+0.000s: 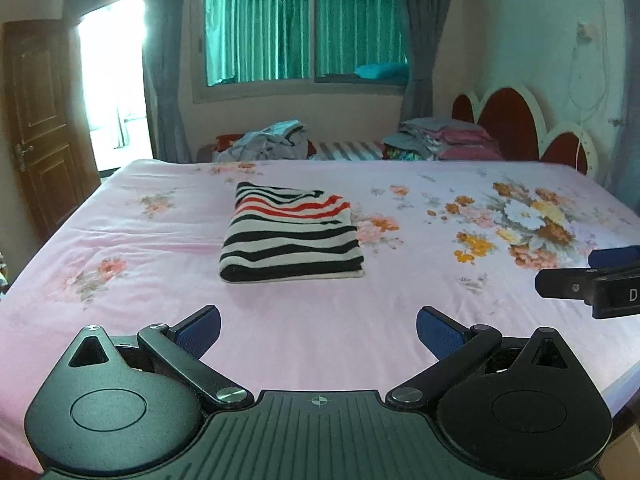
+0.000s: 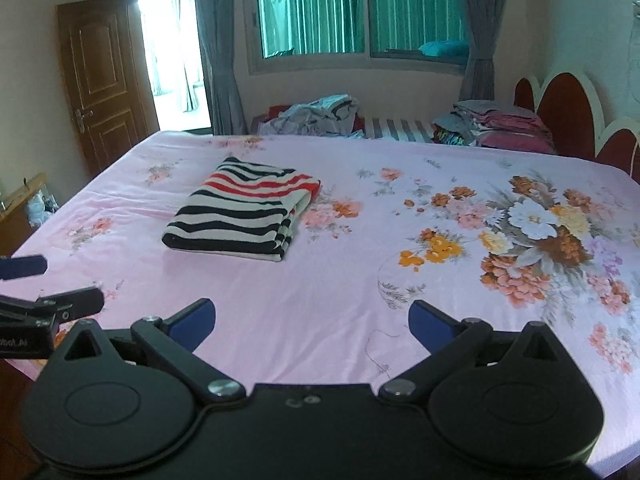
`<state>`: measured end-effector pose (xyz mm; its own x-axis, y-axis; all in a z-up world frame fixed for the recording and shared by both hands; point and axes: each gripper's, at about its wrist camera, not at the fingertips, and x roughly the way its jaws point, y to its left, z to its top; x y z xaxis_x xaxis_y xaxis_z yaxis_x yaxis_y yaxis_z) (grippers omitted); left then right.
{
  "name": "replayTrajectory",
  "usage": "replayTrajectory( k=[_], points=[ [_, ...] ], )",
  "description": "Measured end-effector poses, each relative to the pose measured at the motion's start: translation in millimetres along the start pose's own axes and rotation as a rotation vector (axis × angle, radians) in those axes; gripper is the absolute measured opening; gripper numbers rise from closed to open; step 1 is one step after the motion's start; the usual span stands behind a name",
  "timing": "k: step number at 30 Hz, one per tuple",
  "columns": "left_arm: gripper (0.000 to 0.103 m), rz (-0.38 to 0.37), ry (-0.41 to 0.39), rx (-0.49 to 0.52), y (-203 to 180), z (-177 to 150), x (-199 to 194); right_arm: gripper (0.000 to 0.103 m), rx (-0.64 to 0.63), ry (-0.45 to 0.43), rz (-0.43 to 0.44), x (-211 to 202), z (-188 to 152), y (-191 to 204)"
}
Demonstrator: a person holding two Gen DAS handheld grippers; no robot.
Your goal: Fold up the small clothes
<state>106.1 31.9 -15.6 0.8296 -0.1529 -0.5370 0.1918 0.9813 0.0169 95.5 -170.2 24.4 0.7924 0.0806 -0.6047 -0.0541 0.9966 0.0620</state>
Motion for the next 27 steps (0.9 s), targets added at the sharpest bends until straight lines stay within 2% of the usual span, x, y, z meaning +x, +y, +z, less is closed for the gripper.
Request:
replayTrajectory(
  k=[8,16,27],
  points=[
    [0.103,0.011,-0.031,-0.030,5,-6,-26,0.103,-0.004,-0.030,0.010,-22,-8,11],
    [0.103,0.020,-0.038,-0.030,2,-8,-26,0.103,-0.032,-0.039,0.017,-26,-11,28],
    [0.103,0.014,-0.062,-0.021,-3,-1,-29,0.103,-0.015,-0.058,-0.008,-29,-8,24]
  ],
)
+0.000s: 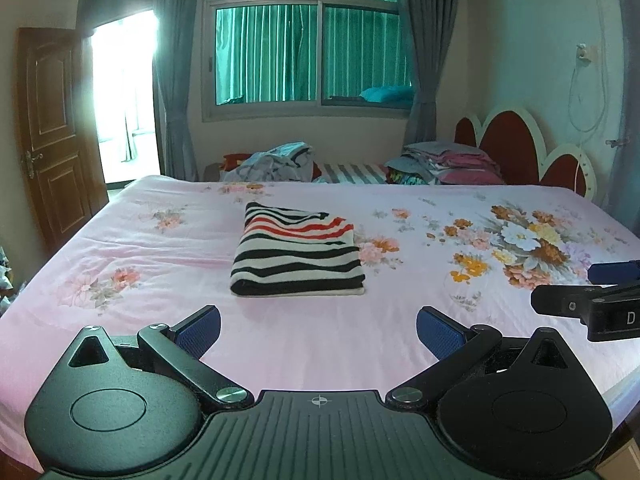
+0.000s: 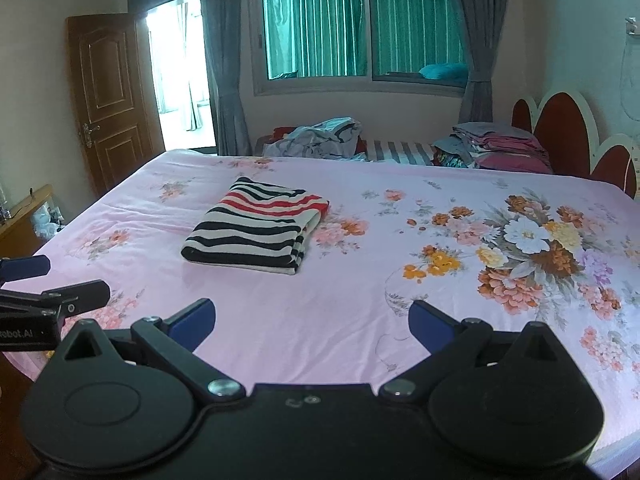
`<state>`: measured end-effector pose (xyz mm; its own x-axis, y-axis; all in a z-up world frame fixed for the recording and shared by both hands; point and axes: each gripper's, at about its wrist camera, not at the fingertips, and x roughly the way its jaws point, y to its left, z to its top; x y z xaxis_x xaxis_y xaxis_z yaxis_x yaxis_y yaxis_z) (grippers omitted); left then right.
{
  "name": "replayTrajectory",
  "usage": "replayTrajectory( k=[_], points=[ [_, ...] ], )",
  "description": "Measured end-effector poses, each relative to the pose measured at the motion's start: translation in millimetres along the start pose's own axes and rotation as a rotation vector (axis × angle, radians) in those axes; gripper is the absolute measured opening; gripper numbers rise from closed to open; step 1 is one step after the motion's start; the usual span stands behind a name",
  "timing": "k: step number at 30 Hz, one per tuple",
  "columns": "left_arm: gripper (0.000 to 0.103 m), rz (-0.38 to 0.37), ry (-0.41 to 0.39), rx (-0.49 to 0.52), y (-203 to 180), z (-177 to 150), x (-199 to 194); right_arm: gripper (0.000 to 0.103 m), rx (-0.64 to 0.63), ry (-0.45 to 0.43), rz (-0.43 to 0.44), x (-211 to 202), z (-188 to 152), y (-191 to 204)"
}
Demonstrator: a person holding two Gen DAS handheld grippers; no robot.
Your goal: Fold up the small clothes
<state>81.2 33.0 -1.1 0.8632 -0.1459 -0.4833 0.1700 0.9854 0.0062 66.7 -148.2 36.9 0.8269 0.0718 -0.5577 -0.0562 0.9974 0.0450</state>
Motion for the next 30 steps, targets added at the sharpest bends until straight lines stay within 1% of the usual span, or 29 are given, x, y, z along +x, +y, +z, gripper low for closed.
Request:
replayTrajectory(
  k=[30],
  points=[
    [0.103,-0.009,-0.018,0.010,-2.6,1.6,-2.9,0.103,0.005,0.001,-0.002,1.8,3.8,-0.8]
  ],
)
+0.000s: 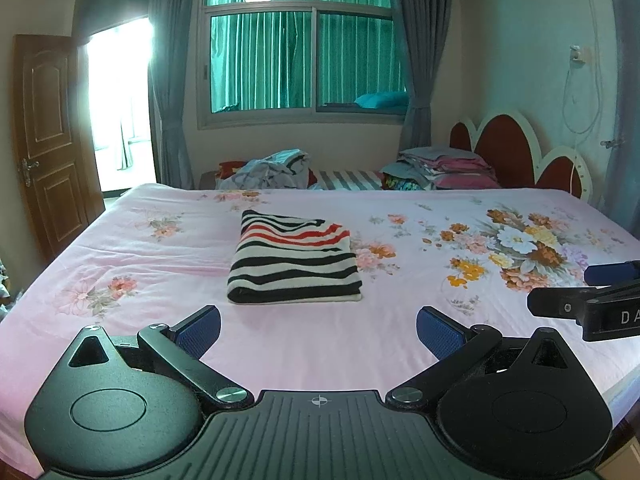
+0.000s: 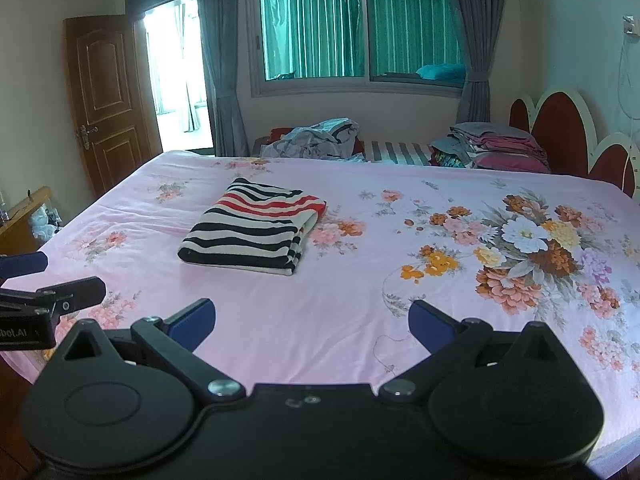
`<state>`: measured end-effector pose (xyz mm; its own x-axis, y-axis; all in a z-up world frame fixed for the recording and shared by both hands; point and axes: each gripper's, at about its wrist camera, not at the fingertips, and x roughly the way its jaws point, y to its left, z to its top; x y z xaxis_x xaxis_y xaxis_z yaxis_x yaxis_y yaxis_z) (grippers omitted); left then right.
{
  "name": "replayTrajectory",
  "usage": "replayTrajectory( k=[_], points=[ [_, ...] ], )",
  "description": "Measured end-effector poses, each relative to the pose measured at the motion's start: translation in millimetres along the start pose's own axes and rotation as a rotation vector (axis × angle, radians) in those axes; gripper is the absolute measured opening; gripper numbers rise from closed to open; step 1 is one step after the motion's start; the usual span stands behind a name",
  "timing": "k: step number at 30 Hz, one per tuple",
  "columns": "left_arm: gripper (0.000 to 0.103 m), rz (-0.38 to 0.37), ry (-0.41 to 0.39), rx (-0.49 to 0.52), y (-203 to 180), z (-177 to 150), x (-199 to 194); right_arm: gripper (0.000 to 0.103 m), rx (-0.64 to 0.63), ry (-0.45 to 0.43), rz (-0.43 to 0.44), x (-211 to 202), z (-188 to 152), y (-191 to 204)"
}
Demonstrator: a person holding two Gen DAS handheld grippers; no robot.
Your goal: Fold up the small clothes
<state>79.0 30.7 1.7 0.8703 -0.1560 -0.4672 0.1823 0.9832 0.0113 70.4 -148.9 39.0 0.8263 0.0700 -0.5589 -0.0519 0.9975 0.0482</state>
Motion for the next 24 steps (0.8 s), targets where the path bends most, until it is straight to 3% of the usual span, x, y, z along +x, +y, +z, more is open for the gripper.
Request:
replayTrajectory(
  k=[24],
  points=[
    [0.103,0.003,-0.018,0.000,3.3,2.9,0.1,0.103,-0.011,-0.011,0.006,2.4,0.8,4.1]
  ],
)
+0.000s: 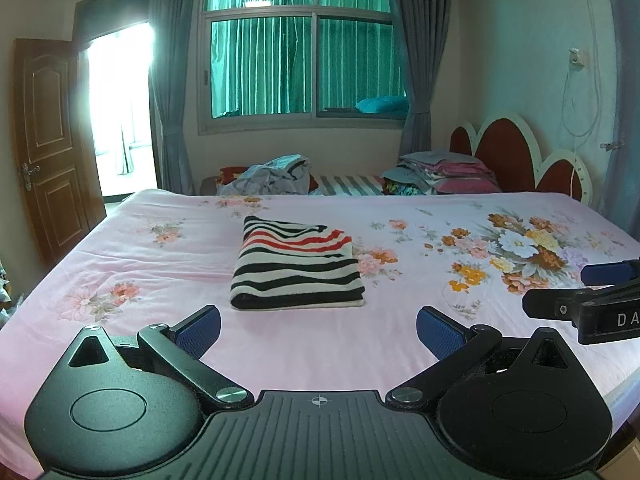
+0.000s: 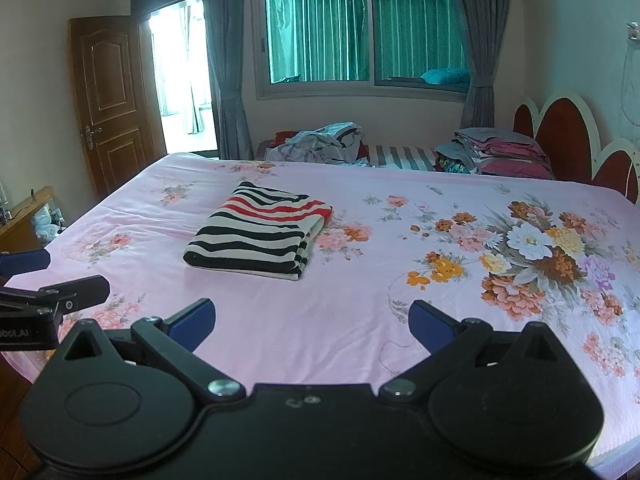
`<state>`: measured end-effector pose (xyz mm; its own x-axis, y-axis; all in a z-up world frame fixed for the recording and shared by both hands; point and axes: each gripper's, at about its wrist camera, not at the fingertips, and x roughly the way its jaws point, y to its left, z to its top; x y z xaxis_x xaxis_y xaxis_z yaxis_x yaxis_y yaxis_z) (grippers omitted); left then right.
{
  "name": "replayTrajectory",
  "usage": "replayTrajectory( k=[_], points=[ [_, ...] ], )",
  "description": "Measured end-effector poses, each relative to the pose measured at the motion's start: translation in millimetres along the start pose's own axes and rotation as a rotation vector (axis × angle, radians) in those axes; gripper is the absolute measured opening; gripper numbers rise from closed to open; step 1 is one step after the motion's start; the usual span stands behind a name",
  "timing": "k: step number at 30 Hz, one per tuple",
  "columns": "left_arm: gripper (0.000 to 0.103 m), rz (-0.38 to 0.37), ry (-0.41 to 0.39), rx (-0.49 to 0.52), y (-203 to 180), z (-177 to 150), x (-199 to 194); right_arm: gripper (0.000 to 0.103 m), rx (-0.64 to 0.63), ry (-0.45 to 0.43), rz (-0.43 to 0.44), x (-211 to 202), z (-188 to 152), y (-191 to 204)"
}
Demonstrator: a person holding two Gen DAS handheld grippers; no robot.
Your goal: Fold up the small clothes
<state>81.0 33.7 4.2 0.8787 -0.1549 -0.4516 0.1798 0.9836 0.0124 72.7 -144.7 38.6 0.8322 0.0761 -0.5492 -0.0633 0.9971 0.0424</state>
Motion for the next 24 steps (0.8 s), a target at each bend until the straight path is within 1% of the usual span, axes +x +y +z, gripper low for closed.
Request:
replayTrajectory(
  k=[24],
  points=[
    [0.103,0.000,-0.019,0.001,-3.7,-1.3,-3.4,0.103,-0.004,-0.004,0.005,-2.2,0.7,1.4]
  ],
)
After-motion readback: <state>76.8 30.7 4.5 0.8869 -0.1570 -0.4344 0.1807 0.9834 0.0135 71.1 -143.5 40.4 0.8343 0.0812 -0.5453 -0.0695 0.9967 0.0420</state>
